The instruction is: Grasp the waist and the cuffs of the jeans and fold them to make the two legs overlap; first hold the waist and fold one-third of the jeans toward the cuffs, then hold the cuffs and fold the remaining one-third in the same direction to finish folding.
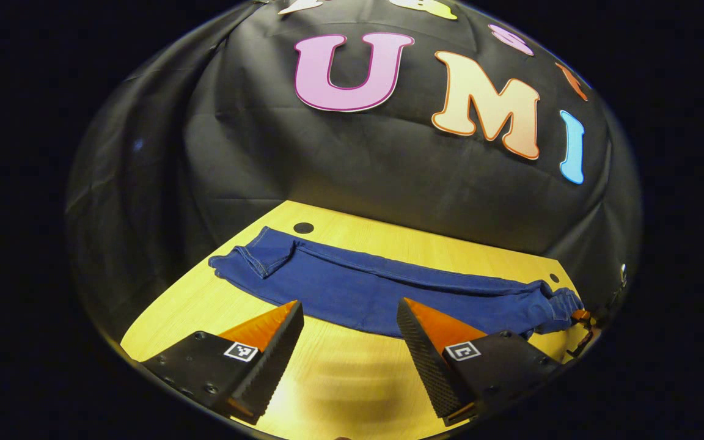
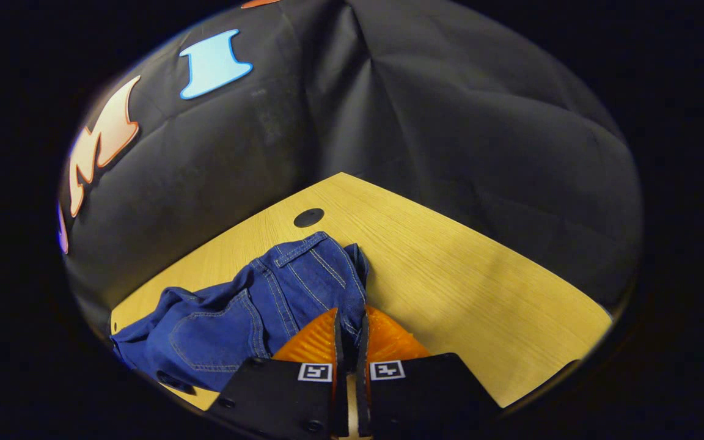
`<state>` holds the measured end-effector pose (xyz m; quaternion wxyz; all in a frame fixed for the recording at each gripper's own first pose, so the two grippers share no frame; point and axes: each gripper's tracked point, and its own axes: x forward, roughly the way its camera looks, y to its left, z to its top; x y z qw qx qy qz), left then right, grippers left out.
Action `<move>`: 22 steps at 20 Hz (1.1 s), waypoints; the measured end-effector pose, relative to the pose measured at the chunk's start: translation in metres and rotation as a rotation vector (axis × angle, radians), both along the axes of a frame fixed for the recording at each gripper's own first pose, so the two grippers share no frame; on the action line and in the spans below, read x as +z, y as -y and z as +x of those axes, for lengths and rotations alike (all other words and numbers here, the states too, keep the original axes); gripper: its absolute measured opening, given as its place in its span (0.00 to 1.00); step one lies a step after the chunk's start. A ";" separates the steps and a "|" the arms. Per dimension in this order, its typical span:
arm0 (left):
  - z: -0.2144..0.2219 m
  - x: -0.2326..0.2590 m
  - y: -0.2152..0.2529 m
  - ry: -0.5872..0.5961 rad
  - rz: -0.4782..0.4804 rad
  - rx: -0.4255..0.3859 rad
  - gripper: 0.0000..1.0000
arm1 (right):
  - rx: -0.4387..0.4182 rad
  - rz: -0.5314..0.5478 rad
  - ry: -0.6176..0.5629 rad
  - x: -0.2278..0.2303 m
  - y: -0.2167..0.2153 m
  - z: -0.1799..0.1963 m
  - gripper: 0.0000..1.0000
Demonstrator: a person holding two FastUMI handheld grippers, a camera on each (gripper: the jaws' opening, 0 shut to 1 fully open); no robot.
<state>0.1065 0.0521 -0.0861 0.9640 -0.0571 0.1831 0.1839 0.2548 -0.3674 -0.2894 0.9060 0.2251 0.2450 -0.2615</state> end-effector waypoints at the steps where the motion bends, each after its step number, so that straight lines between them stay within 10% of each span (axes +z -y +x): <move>1: -0.001 -0.001 -0.002 -0.002 -0.002 -0.009 0.95 | -0.012 0.024 0.010 0.011 -0.001 -0.003 0.06; 10: 0.000 -0.005 -0.041 -0.011 0.019 -0.103 0.94 | 0.032 0.227 0.351 0.131 -0.083 0.034 0.05; 22: -0.001 -0.013 -0.065 0.028 -0.070 -0.183 0.95 | 0.443 0.537 0.672 0.271 -0.309 0.052 0.03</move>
